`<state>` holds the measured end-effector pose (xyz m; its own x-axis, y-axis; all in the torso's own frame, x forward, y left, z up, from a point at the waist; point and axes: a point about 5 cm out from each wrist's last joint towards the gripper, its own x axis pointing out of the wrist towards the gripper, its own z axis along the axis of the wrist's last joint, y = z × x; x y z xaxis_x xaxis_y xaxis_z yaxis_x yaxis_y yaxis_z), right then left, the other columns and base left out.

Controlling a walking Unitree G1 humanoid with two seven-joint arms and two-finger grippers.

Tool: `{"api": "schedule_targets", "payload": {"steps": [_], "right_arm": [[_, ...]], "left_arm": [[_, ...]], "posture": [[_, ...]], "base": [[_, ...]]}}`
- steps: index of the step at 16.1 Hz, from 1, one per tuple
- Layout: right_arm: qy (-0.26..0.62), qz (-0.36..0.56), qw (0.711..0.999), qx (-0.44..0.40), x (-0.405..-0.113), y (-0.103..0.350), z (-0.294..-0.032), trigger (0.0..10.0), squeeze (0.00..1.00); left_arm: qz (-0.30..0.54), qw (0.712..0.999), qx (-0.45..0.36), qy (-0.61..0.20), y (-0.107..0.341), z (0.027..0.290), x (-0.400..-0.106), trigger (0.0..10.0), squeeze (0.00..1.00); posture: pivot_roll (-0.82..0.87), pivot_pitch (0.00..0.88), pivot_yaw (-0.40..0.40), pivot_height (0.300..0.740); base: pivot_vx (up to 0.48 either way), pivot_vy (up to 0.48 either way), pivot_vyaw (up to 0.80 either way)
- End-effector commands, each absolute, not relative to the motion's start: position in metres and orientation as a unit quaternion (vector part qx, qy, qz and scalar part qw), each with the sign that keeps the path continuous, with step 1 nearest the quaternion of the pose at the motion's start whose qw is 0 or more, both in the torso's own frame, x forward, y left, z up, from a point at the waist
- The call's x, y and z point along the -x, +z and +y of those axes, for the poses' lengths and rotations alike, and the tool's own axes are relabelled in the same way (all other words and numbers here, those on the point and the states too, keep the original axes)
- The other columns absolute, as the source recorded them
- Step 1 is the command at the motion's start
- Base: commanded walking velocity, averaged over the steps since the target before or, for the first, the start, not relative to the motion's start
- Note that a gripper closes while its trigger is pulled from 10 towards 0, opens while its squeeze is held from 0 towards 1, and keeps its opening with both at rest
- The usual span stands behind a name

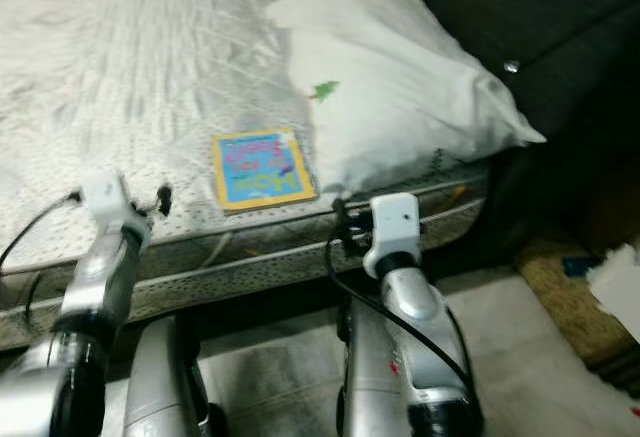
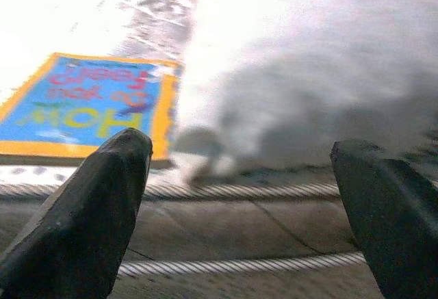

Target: Clean up the room

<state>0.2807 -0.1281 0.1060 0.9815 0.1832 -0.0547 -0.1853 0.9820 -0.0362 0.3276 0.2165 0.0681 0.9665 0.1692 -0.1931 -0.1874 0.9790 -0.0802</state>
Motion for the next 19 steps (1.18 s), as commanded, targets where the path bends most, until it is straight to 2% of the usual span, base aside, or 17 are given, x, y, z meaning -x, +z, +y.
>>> {"api": "schedule_targets", "payload": {"steps": [1, 3, 4, 5, 8, 14, 19], "right_arm": [[0.101, 0.016, 0.995, 0.005, -0.285, 0.106, -0.119, 10.0, 0.0], [0.103, 0.011, 0.995, -0.008, -0.29, 0.106, -0.113, 10.0, 0.0], [0.11, 0.004, 0.994, -0.017, -0.294, 0.107, -0.107, 10.0, 0.0], [0.113, -0.002, 0.993, -0.026, -0.297, 0.108, -0.105, 10.0, 0.0], [0.128, -0.021, 0.991, -0.04, -0.3, 0.114, -0.102, 10.0, 0.0], [0.123, -0.03, 0.991, -0.04, -0.305, 0.114, -0.104, 10.0, 0.0], [0.123, -0.037, 0.991, -0.04, -0.308, 0.115, -0.105, 10.0, 0.0]], "left_arm": [[0.059, 0.995, 0.02, 0.073, 0.076, 0.211, -0.318, 10.0, 1.0], [0.045, 0.996, 0.011, 0.072, 0.077, 0.21, -0.308, 10.0, 1.0], [0.016, 0.998, 0.007, 0.063, 0.085, 0.205, -0.303, 10.0, 0.43], [-0.017, 0.997, -0.04, 0.064, 0.094, 0.198, -0.3, 10.0, 0.0], [-0.029, 0.997, -0.067, 0.038, 0.097, 0.181, -0.295, 10.0, 0.0], [-0.027, 0.998, -0.06, 0.009, 0.1, 0.169, -0.292, 10.0, 0.0], [-0.008, 0.992, -0.091, -0.09, 0.095, 0.145, -0.282, 10.0, 0.0]], "posture": [[0.06, 0.0, 0.027, 0.496], [0.07, 0.0, 0.03, 0.496], [0.08, 0.0, 0.035, 0.496], [0.08, 0.0, 0.037, 0.496], [0.07, 0.0, 0.036, 0.521], [0.07, 0.0, 0.033, 0.584], [0.07, 0.0, 0.038, 0.648]], "base": [[0.0, 0.0, 0.0], [0.0, 0.0, 0.0], [0.0, 0.0, 0.0], [0.0, 0.0, 0.0], [0.0, 0.0, 0.0], [0.0, 0.0, 0.0], [0.0, 0.0, 0.0]]}}
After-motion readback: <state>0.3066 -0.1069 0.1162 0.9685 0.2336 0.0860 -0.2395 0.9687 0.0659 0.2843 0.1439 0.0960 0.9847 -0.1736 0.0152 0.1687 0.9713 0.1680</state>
